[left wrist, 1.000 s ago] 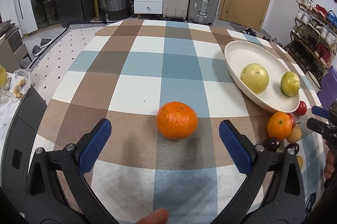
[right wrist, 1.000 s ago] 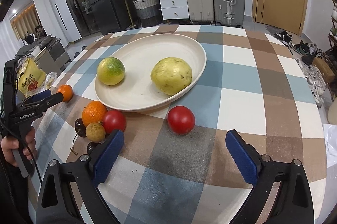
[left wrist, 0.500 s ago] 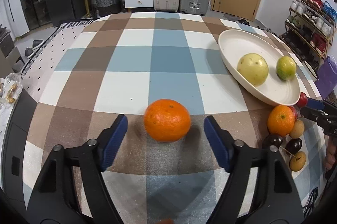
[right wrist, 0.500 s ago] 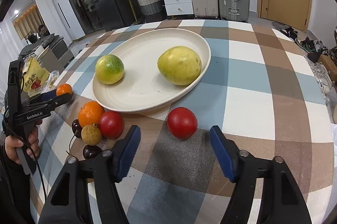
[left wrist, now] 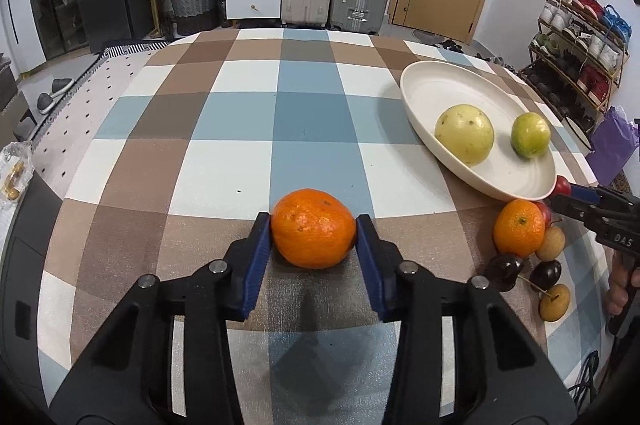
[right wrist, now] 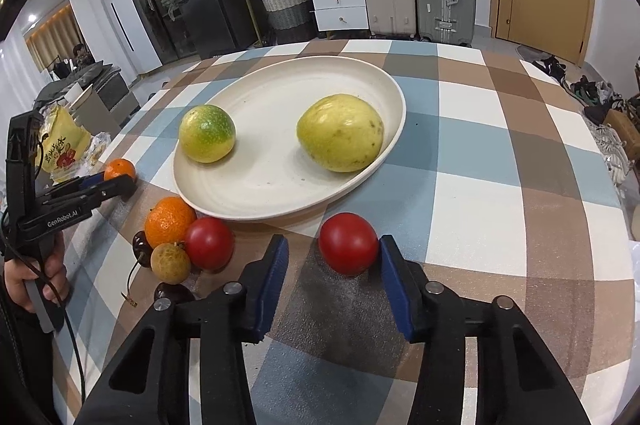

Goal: Organize fruits
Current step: 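Grasp the red tomato with the right gripper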

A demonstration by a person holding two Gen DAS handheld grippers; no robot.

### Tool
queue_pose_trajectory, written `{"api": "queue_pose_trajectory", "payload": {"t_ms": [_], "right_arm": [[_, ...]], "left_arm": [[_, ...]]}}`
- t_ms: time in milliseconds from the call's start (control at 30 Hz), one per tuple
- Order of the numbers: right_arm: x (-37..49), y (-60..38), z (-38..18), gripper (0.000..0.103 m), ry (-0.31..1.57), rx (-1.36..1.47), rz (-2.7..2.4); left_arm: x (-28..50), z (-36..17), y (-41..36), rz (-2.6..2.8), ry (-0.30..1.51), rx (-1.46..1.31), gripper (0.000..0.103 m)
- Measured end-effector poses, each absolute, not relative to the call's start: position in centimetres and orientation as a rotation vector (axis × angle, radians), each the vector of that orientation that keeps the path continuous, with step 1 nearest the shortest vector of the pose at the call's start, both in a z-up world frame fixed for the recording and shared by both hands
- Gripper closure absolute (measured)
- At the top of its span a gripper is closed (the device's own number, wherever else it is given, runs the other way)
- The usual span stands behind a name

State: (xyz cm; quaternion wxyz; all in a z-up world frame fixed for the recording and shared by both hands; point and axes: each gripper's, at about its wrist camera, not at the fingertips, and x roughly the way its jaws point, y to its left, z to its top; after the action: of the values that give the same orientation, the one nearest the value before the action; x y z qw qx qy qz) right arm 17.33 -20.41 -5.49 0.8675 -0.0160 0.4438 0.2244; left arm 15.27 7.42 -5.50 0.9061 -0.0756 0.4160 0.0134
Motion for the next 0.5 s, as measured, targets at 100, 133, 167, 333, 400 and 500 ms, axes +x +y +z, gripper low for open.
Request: {"api": "queue_pose_trajectory", "payload": {"t_ms": [100,133,167,333,400,500], "right_arm": [[17.4,-20.6,-5.6,0.068,0.933,-0.027,0.463],[17.3,-20.6,-5.6,0.070,0.933,-0.027,0.463],[17.3,-20.7,-5.6,0.073,0.933,-0.028,0.466],[17.0,-20.8,-5.6,0.074,0.929,-0.030,0.472],[16.9,-20.9,-5.5,0.074,0.925,-0.029,0.473],[16.5,-21.1,-5.2,0.074,0.914,-0.024,0.477]], "left_arm": [[15.0,-5.5,7.3,0.012,0.856,-0.163,0.064],[14.9,-5.4,7.1,0.010,0.856,-0.162,0.064],[14.8,-5.3,7.0,0.004,0.851,-0.164,0.064],[14.1,-4.4,5.8,-0.016,0.824,-0.153,0.064],[13.9,-3.9,5.3,-0.024,0.812,-0.146,0.064],[13.4,-3.0,4.3,-0.041,0.793,-0.135,0.064]]}}
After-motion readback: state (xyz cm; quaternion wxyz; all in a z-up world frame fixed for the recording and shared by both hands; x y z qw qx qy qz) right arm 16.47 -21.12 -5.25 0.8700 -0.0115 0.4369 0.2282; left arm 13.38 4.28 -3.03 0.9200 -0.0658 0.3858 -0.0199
